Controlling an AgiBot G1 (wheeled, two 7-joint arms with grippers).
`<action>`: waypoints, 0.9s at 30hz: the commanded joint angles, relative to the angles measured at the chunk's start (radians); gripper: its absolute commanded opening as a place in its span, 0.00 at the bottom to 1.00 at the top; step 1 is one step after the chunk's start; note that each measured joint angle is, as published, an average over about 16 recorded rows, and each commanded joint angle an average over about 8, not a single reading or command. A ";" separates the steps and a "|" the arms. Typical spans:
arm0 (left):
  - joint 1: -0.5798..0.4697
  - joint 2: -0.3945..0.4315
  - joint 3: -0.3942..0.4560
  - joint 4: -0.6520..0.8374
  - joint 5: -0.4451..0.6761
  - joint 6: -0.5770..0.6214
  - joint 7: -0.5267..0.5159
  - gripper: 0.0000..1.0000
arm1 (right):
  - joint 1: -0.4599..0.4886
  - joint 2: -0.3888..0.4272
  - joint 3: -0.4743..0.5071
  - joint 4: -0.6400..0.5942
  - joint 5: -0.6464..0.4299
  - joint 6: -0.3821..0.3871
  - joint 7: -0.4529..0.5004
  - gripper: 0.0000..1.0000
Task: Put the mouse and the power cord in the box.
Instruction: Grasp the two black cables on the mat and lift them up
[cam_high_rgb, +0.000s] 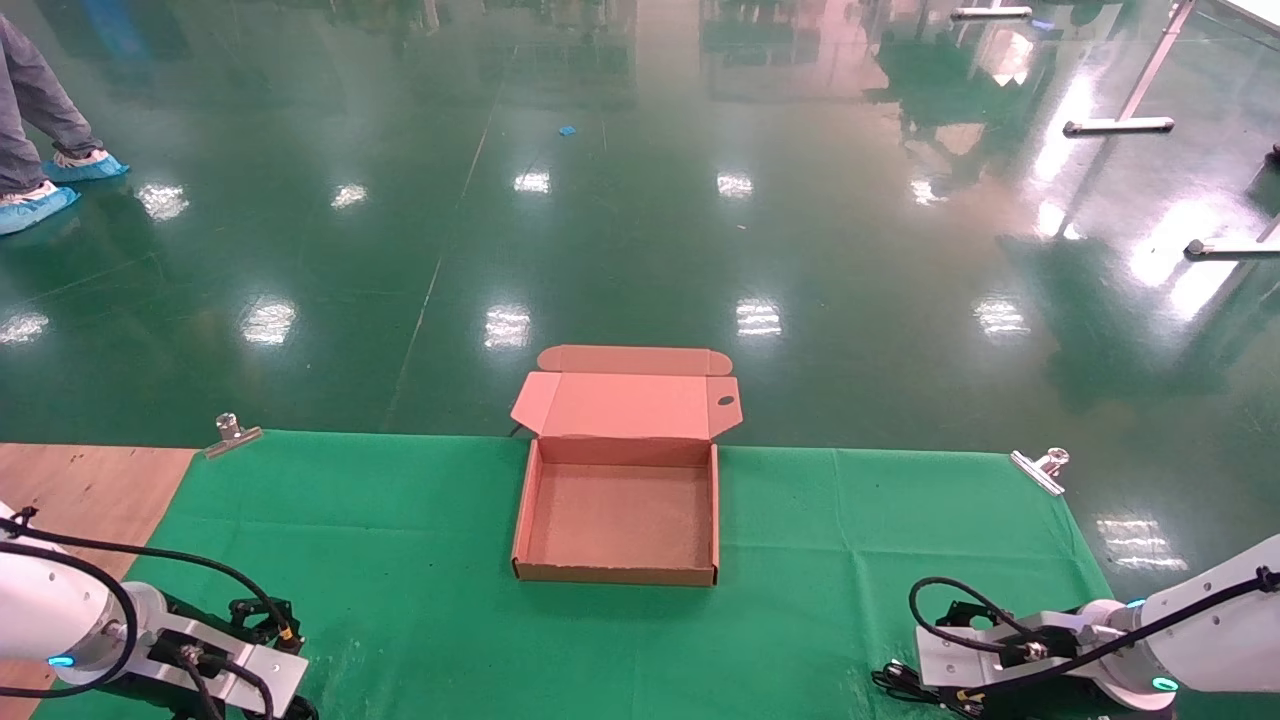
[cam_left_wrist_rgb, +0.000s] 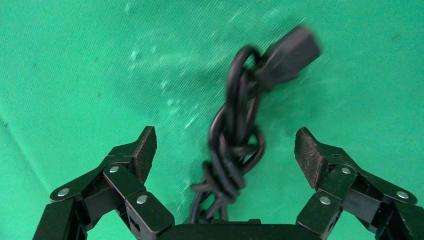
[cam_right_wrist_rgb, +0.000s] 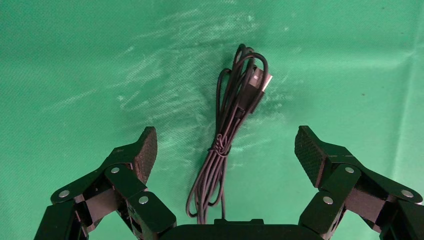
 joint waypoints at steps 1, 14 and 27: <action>0.004 0.001 -0.002 0.011 -0.002 -0.024 0.007 1.00 | 0.002 -0.010 0.002 -0.032 0.005 0.008 -0.021 1.00; 0.016 0.006 -0.009 0.035 -0.011 -0.112 0.031 0.15 | 0.039 -0.047 0.017 -0.188 0.033 0.034 -0.126 0.15; -0.002 -0.009 -0.018 0.049 -0.023 -0.055 0.068 0.00 | 0.070 -0.070 0.023 -0.288 0.043 0.041 -0.194 0.00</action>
